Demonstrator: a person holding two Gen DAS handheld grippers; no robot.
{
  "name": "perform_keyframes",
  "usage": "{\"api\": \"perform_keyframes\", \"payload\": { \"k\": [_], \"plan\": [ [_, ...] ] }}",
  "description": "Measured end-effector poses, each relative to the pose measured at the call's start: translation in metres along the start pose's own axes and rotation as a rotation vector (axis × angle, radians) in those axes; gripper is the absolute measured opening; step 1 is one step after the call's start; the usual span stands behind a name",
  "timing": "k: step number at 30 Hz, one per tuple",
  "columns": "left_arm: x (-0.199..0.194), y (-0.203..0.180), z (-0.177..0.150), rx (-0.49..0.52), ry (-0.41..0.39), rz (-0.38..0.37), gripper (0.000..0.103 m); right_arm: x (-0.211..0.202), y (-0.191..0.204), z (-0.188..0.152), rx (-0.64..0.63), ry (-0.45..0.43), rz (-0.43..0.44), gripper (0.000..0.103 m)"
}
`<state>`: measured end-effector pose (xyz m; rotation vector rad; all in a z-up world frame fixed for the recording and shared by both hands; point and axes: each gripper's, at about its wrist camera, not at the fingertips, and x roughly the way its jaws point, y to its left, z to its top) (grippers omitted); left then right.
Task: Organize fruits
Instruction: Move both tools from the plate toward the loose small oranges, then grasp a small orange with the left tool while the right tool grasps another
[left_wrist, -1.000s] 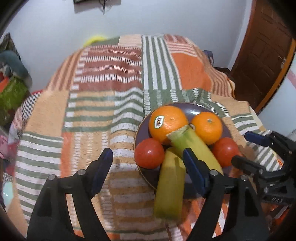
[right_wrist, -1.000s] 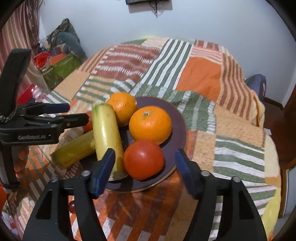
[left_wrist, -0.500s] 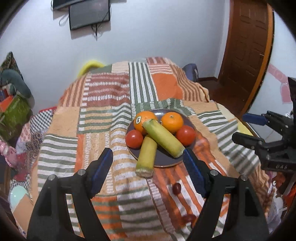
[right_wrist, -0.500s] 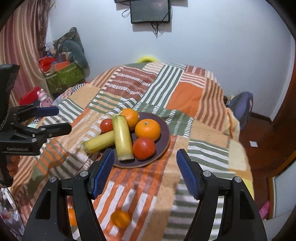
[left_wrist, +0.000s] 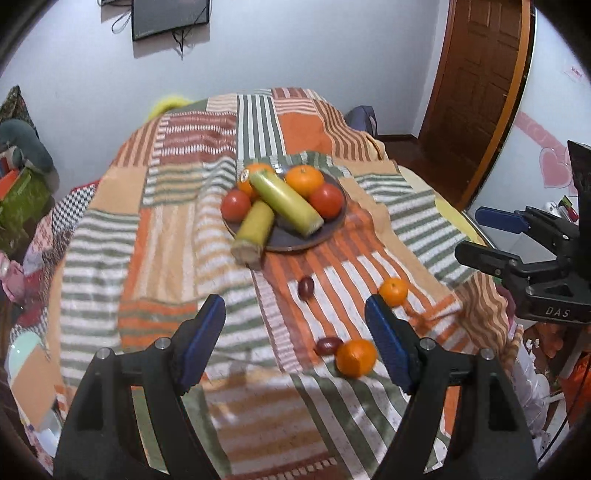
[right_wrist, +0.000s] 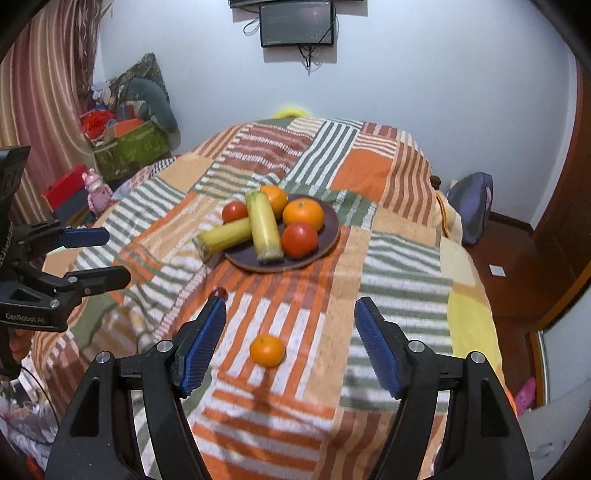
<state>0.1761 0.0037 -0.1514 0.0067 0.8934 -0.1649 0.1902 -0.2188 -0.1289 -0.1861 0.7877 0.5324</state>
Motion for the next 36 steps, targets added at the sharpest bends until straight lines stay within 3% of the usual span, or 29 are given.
{"api": "perform_keyframes", "payload": {
  "k": [8,15,19,30,36],
  "plan": [
    [0.020,-0.017,-0.027,0.009,0.079,-0.026,0.077,0.010,0.004,-0.030,0.021,0.051,0.019,0.069],
    [0.037,-0.030,-0.039,0.012,0.124,-0.046,0.068,0.028,0.007,-0.045,0.023,0.092,0.048,0.069],
    [0.046,-0.037,-0.043,0.026,0.141,-0.045,0.066,0.040,0.007,-0.049,0.032,0.118,0.085,0.060],
    [0.062,-0.042,-0.045,0.028,0.174,-0.128,0.036,0.068,0.004,-0.050,0.051,0.157,0.118,0.044],
    [0.063,-0.043,-0.044,0.041,0.166,-0.133,0.036,0.081,0.005,-0.051,0.049,0.184,0.138,0.035]
  ]
}}
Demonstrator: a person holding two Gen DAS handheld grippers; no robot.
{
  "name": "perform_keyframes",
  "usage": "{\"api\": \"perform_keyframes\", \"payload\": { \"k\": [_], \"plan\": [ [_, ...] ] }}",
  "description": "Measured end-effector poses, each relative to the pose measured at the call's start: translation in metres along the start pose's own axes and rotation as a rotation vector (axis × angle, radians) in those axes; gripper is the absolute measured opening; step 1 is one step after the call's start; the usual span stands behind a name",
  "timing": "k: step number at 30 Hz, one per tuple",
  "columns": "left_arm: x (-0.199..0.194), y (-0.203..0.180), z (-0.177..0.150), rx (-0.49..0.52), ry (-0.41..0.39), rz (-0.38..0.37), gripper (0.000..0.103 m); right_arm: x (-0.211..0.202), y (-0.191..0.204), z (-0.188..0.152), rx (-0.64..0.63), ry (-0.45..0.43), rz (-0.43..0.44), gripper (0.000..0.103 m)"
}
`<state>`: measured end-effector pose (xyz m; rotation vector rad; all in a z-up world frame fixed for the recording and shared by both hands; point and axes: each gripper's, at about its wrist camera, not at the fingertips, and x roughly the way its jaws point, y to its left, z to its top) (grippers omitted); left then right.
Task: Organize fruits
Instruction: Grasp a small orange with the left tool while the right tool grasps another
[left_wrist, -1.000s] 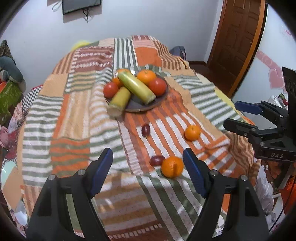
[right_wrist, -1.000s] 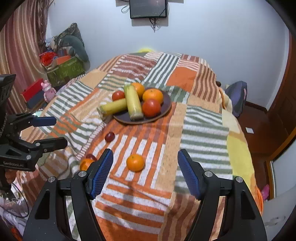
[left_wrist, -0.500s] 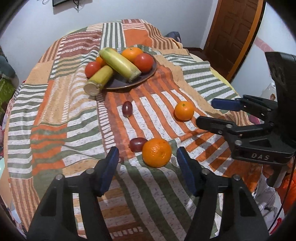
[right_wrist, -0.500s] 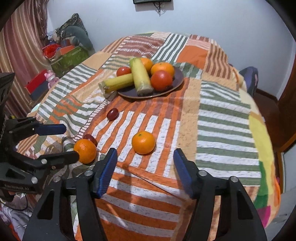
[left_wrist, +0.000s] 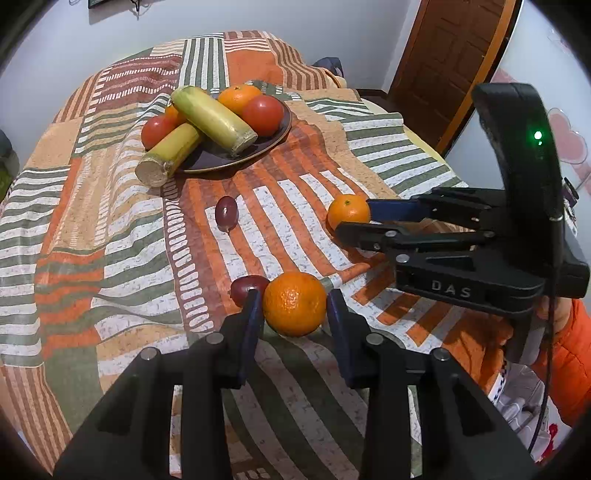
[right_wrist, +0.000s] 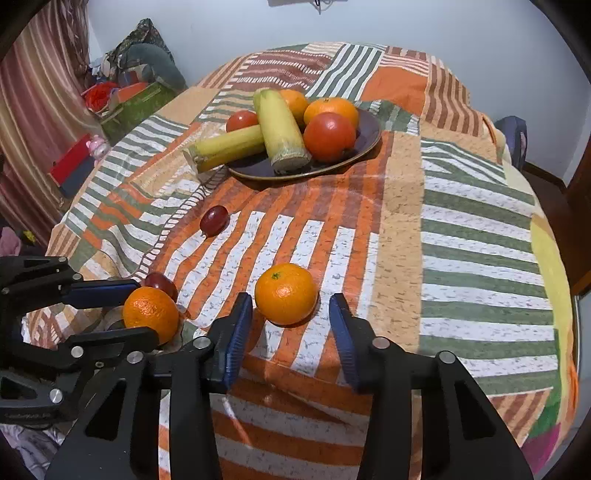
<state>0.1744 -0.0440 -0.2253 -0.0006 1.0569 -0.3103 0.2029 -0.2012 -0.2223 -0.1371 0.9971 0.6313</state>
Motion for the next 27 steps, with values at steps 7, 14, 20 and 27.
{"api": "perform_keyframes", "payload": {
  "k": [7,14,20,27],
  "plan": [
    [-0.020,0.007,0.009,0.005,-0.049,0.013,0.035,-0.008,0.002,0.002,-0.014,-0.016,0.005,0.032],
    [-0.038,0.023,0.037,-0.007,-0.116,0.061,0.035,-0.029,0.003,0.021,-0.027,-0.088,-0.012,0.032],
    [-0.042,0.044,0.067,-0.045,-0.171,0.084,0.035,-0.043,-0.001,0.047,-0.024,-0.160,-0.026,0.032],
    [-0.031,0.060,0.096,-0.068,-0.200,0.100,0.035,-0.039,-0.016,0.075,-0.030,-0.196,-0.068,0.032]
  ]
}}
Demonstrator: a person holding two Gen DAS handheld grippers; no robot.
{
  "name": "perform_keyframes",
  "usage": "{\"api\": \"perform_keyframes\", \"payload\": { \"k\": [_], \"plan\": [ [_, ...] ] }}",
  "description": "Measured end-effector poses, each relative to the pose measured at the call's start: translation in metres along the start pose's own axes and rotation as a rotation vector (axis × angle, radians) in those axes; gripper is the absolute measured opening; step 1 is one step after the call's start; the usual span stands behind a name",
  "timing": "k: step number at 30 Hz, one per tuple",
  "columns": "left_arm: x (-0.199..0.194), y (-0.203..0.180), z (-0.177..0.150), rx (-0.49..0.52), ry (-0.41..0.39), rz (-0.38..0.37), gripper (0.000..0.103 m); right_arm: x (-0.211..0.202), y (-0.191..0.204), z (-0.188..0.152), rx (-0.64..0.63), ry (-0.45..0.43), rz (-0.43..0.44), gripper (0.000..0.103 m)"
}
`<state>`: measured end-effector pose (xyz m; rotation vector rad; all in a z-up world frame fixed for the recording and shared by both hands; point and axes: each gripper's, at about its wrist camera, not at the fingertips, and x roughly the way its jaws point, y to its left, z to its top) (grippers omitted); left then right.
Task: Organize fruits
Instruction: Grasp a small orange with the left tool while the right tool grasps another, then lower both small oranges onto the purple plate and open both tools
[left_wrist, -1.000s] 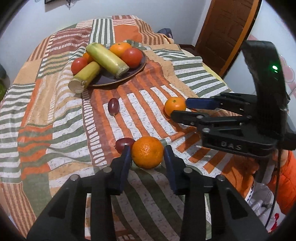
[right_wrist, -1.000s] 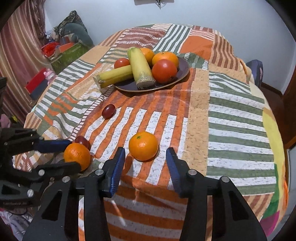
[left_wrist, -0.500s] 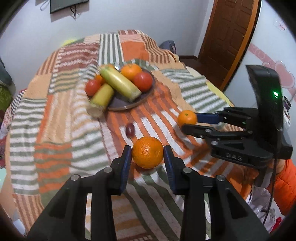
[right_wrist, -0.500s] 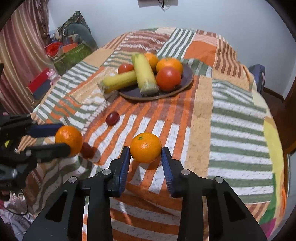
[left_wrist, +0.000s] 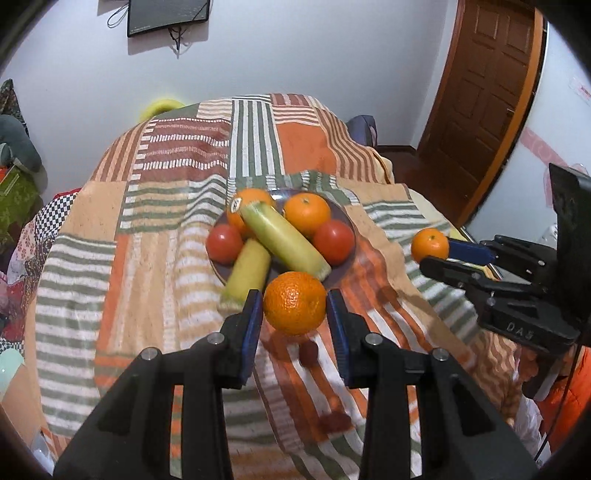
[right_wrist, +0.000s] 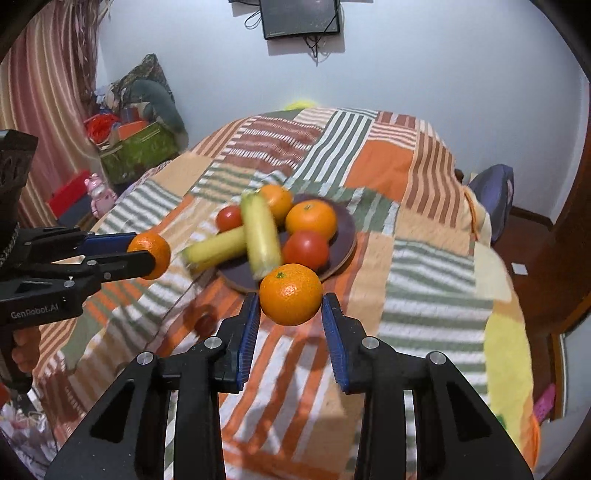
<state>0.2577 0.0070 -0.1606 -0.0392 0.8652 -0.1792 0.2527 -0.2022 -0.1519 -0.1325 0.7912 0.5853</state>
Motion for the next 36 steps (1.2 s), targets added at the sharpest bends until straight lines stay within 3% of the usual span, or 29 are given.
{"api": "perform_keyframes", "payload": {
  "k": [15,28,32,36],
  "plan": [
    [0.085,0.024,0.019,-0.049,0.090,-0.002,0.036,0.058,-0.032,0.037,0.018,0.009,-0.034,0.032],
    [0.103,0.018,0.027,-0.029,0.099,-0.013,0.038,0.112,-0.047,0.046,0.009,0.111,-0.027,0.032],
    [0.103,0.016,0.027,-0.013,0.093,0.006,0.053,0.117,-0.048,0.046,0.011,0.124,-0.022,0.032],
    [0.100,0.018,0.027,-0.020,0.092,0.018,0.053,0.119,-0.053,0.048,0.028,0.156,-0.015,0.037]
  ]
}}
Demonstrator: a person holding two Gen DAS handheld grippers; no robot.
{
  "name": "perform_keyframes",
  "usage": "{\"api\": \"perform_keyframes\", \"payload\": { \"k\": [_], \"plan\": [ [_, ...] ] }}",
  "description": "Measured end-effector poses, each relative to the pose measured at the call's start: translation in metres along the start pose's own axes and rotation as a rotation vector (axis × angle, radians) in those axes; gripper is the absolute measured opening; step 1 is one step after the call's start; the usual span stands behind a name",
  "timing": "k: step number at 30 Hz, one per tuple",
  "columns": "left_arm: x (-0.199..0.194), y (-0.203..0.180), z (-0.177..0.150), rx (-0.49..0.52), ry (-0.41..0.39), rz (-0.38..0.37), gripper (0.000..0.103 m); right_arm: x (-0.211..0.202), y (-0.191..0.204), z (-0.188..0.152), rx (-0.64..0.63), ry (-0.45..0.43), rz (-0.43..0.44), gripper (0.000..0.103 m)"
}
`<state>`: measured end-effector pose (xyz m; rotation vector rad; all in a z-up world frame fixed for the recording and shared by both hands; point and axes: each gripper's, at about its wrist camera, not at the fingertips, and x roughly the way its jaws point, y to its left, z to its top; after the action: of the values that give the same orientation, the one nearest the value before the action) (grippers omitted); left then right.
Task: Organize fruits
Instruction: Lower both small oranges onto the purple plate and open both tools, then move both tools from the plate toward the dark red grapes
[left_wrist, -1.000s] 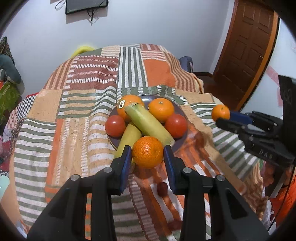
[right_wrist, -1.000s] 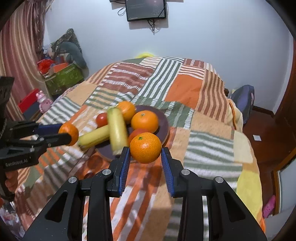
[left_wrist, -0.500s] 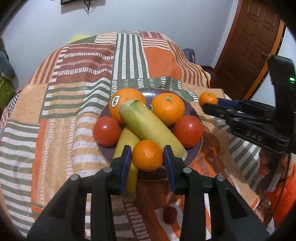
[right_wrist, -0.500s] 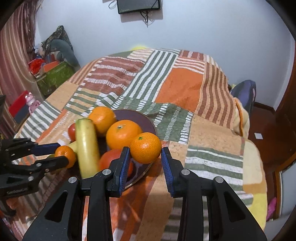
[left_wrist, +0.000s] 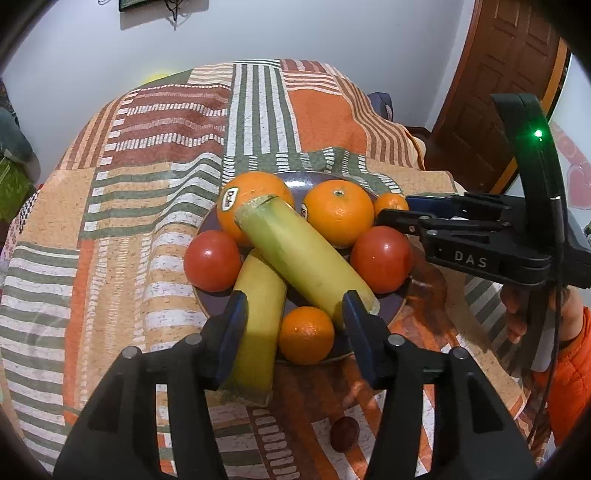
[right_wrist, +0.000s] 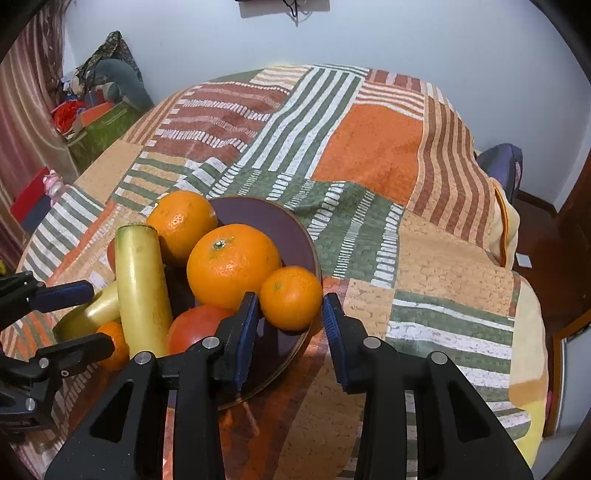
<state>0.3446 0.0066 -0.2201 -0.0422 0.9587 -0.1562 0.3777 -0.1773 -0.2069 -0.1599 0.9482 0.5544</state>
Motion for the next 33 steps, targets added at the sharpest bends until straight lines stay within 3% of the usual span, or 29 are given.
{"api": "perform_keyframes", "payload": {
  "k": [17,21,25,33],
  "plan": [
    [-0.092,0.013,-0.021,-0.029,-0.081,0.059,0.056,-0.096,0.046,-0.031,-0.058,-0.118,0.004,0.054],
    [-0.114,0.012,-0.038,0.002,-0.100,0.082,0.077,-0.109,0.071,-0.045,-0.111,-0.128,0.012,0.057],
    [-0.128,0.014,-0.055,0.021,-0.104,0.096,0.083,-0.107,0.093,-0.057,-0.148,-0.114,0.030,0.057],
    [-0.128,0.028,-0.082,0.008,-0.057,0.086,0.083,-0.068,0.118,-0.078,-0.154,0.008,0.095,0.057]
  ]
}}
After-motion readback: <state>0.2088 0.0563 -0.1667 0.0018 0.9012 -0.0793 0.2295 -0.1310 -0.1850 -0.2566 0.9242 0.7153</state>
